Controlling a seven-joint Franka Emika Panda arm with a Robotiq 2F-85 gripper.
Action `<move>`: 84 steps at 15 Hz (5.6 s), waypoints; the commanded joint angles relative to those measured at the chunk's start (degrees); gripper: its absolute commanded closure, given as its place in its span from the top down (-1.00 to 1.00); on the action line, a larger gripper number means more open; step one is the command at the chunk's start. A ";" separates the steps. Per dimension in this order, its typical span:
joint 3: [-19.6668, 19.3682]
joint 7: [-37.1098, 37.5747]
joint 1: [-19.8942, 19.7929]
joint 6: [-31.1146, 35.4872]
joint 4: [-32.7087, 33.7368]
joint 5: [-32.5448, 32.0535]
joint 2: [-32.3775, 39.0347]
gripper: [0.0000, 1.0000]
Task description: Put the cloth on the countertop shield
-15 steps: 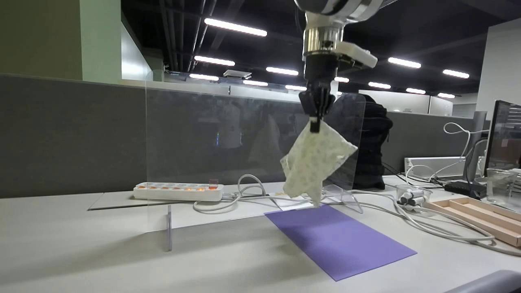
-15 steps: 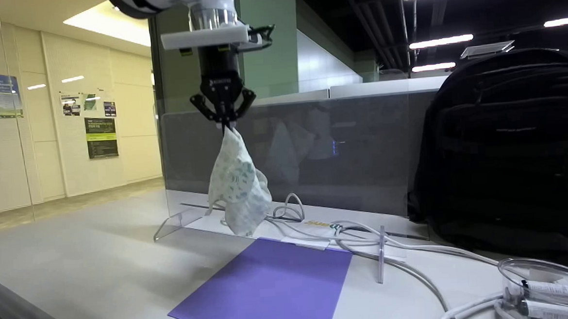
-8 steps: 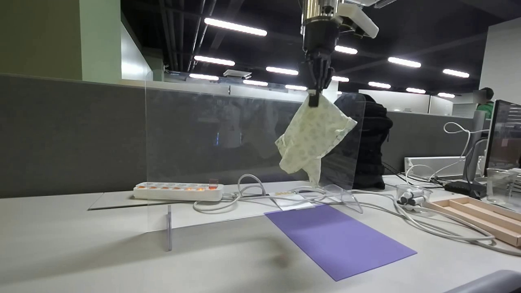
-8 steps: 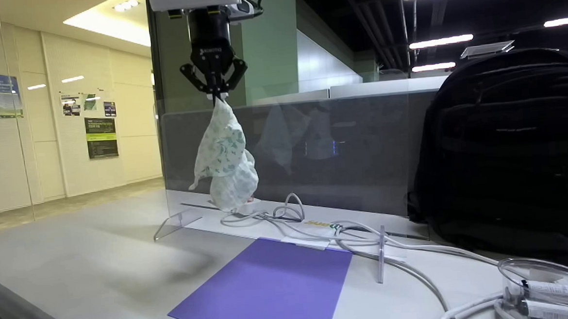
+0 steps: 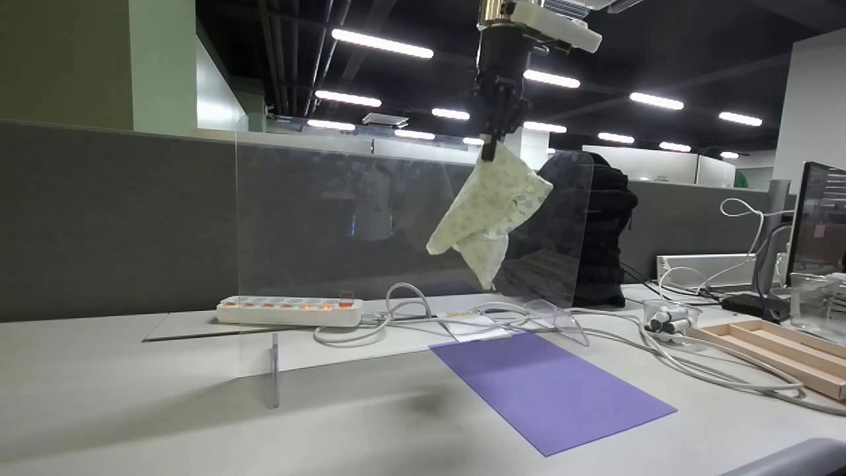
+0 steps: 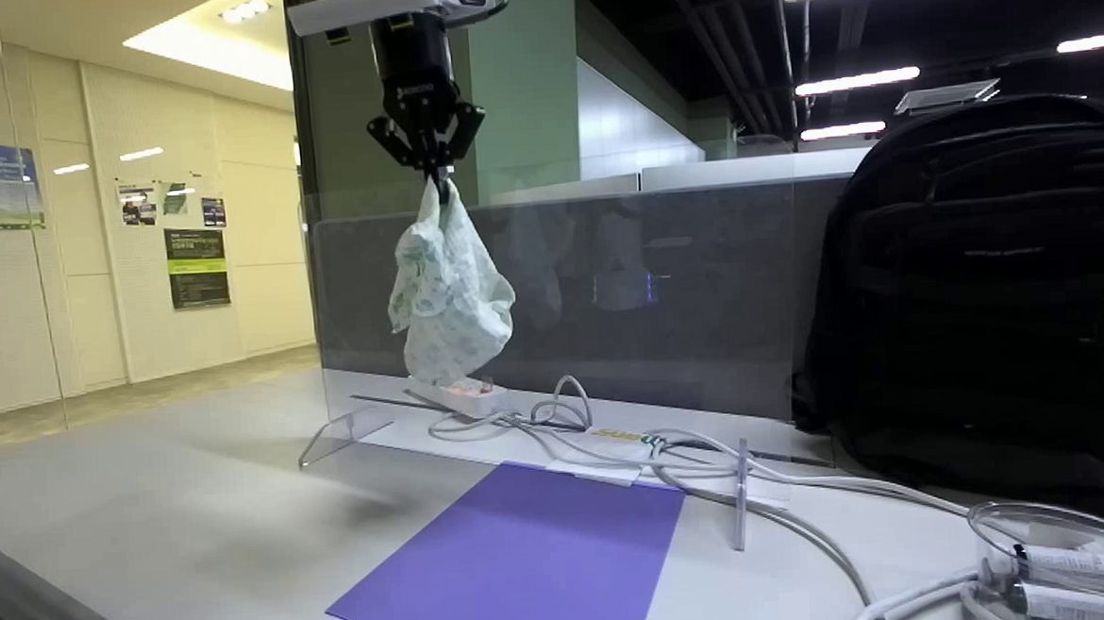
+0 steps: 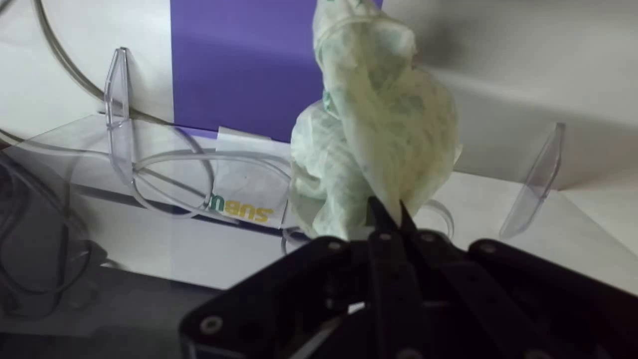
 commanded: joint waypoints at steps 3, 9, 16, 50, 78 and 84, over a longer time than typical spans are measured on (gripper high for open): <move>0.30 11.20 -0.23 6.42 8.22 -1.41 2.32 -0.99; 0.08 20.46 -2.20 12.31 13.37 -5.19 4.63 -0.99; -1.00 32.51 -4.25 12.79 17.97 -11.52 11.04 -0.99; -2.29 23.65 0.47 5.69 16.10 -11.49 13.62 1.00; -1.42 6.75 0.30 7.93 -2.92 -8.55 9.63 1.00; -1.44 3.33 0.38 10.50 -4.70 -7.74 11.11 1.00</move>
